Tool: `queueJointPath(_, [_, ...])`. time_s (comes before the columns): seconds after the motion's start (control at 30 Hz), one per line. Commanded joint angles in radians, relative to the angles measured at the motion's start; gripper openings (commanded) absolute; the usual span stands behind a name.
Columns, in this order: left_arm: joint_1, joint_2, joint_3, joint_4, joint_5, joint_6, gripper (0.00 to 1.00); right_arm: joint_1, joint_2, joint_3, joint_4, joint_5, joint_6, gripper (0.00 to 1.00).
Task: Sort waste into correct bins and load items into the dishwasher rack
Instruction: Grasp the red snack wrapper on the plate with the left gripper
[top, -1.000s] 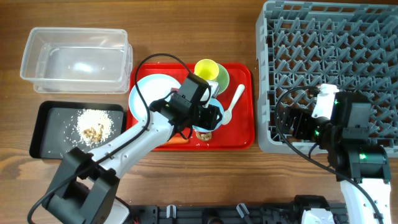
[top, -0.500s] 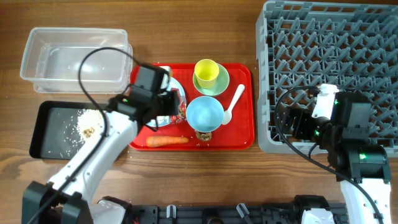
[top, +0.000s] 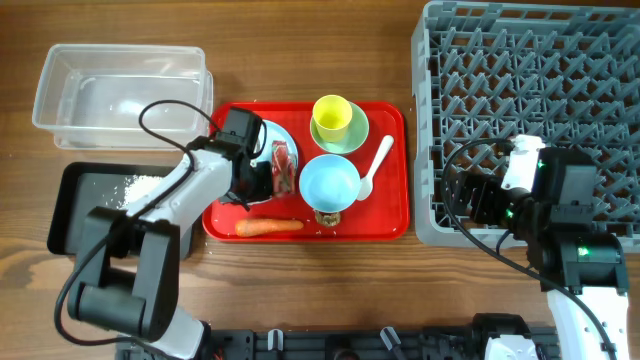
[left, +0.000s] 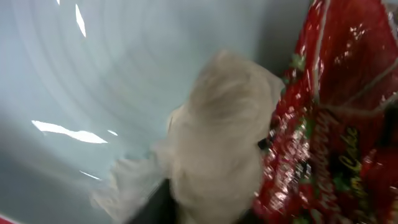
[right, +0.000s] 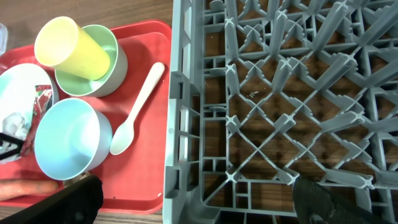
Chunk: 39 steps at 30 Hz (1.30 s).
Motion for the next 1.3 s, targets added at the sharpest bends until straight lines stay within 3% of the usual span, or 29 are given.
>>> queueJointPath(0.0, [0.008,-0.037,0.012,-0.01,-0.053,-0.002,0.04,0.004,0.0,0.023,-0.003,-0.017,0.007,1.0])
queueJointPath(0.17, [0.077,-0.208,0.096,-0.051,-0.145,-0.001,0.04,0.004,0.0,0.023,-0.003,-0.017,0.007,1.0])
queueJointPath(0.33, [0.214,-0.332,0.109,0.068,-0.197,-0.002,0.04,0.004,0.0,0.023,-0.003,-0.017,0.008,1.0])
queueJointPath(0.5, [0.347,-0.255,0.108,0.225,-0.196,-0.002,0.06,0.004,0.0,0.023,-0.003,-0.017,0.008,1.0])
queueJointPath(0.53, [0.361,-0.228,0.108,0.266,-0.196,-0.002,0.13,0.004,0.0,0.023,-0.003,-0.017,0.008,1.0])
queueJointPath(0.6, [0.376,-0.194,0.108,0.326,-0.196,-0.002,0.53,0.004,0.0,0.023,-0.003,-0.017,0.008,1.0])
queueJointPath(0.63, [0.38,-0.184,0.108,0.355,-0.19,0.007,0.65,0.004,0.0,0.023,-0.004,-0.017,0.008,1.0])
queueJointPath(0.73, [0.378,-0.192,0.128,0.373,-0.11,0.058,0.73,0.004,0.0,0.023,-0.008,-0.017,0.007,1.0])
queueJointPath(0.97, [0.307,-0.231,0.151,0.159,0.097,0.058,0.71,0.004,0.0,0.023,-0.007,-0.016,0.007,1.0])
queueJointPath(1.07, [0.214,-0.201,0.141,0.029,0.107,0.059,0.73,0.004,0.0,0.023,-0.007,-0.017,0.007,1.0])
queueJointPath(1.27, [0.114,-0.093,0.088,0.036,0.108,0.057,0.76,0.004,0.0,0.023,-0.009,-0.017,0.008,1.0])
